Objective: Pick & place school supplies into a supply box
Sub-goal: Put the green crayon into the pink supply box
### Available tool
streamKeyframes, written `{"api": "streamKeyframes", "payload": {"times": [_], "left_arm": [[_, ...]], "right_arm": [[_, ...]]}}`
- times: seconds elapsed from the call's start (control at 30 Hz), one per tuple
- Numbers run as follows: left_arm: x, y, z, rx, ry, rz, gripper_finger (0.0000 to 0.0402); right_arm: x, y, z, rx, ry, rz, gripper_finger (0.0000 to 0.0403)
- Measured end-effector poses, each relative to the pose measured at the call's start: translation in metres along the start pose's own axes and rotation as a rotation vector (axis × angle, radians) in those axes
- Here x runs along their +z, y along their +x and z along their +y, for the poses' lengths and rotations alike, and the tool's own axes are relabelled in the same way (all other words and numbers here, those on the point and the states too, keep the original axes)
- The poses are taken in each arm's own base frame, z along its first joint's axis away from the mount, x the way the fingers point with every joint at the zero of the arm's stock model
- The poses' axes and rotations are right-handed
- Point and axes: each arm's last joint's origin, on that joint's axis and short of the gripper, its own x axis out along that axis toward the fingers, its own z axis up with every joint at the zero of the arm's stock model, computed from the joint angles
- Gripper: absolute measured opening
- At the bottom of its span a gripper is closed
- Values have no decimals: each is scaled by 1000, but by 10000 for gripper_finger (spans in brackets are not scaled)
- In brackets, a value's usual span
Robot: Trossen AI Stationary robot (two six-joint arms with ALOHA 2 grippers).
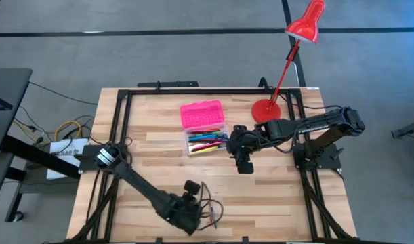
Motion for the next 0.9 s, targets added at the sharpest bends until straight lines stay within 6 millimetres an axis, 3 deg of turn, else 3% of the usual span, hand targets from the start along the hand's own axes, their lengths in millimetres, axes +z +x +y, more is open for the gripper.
{"api": "streamKeyframes", "payload": {"times": [0.17, 0.3, 0.6, 0.9], "left_arm": [[17, 11, 22, -121, -93, -106, 31], [19, 22, 31, -209, -96, -161, 31], [13, 39, 31, -254, -111, -215, 32], [23, 55, 23, -270, -156, -289, 32]], "right_arm": [[0, 0, 5, -7, -11, 0, 118], [0, 0, 5, -7, 8, 4, 118], [-2, -1, 12, 1, 1, 21, 118], [-3, -1, 13, -28, -13, 22, 118]]}}
